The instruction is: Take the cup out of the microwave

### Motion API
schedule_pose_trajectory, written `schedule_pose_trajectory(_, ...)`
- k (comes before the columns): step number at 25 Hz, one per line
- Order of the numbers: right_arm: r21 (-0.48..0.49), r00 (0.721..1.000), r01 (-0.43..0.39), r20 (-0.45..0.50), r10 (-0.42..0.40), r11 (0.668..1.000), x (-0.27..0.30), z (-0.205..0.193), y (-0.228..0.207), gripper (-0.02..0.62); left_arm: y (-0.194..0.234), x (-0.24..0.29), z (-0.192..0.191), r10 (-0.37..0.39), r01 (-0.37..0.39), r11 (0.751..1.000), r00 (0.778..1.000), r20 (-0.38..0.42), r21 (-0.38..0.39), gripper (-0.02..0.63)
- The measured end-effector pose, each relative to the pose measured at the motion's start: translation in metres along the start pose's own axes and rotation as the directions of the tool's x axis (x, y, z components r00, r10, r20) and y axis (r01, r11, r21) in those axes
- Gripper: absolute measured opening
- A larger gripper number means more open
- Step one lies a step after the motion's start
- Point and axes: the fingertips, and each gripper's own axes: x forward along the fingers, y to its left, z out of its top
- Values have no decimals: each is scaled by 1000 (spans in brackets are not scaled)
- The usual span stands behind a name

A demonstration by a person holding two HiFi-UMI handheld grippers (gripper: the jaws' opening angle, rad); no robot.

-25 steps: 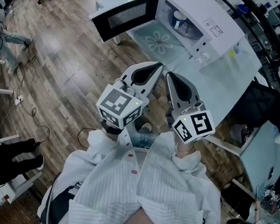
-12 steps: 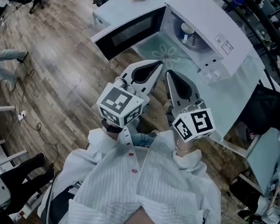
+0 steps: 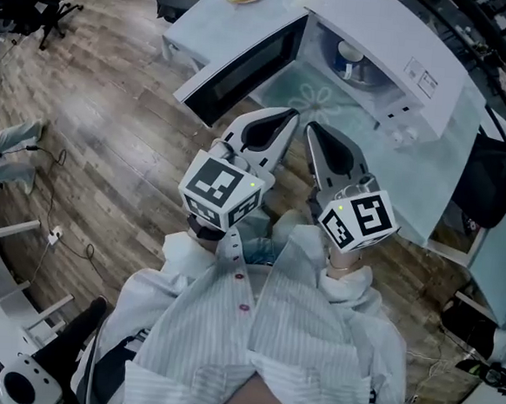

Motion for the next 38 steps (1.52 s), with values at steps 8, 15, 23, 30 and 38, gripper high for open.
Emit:
schedule_pose_trajectory(8, 20, 999, 48, -16, -47, 999, 16, -6, -20, 35, 18, 18, -11, -27, 26, 999, 999, -23, -31, 9)
schedule_pose_trajectory(15, 36, 995, 92, -26, -92, 995, 32, -2, -60, 35, 34, 57, -11, -58, 56, 998, 998, -40, -43, 9)
schedule_pose_trajectory(23, 33, 992, 124, -24, -124, 992, 49, 14, -113, 35, 43, 118, 1, -100, 99, 995, 994, -41, -32, 9)
schedule_pose_trajectory(30, 35, 988, 153, -6, -152, 988, 43, 26, -154, 35, 36, 162, 9, -132, 132, 991, 991, -35, -16, 9)
schedule_pose_trajectory(38, 32, 990, 144, -10, -143, 989, 41, 24, -183, 35, 29, 194, 7, -136, 136, 991, 990, -28, -11, 9)
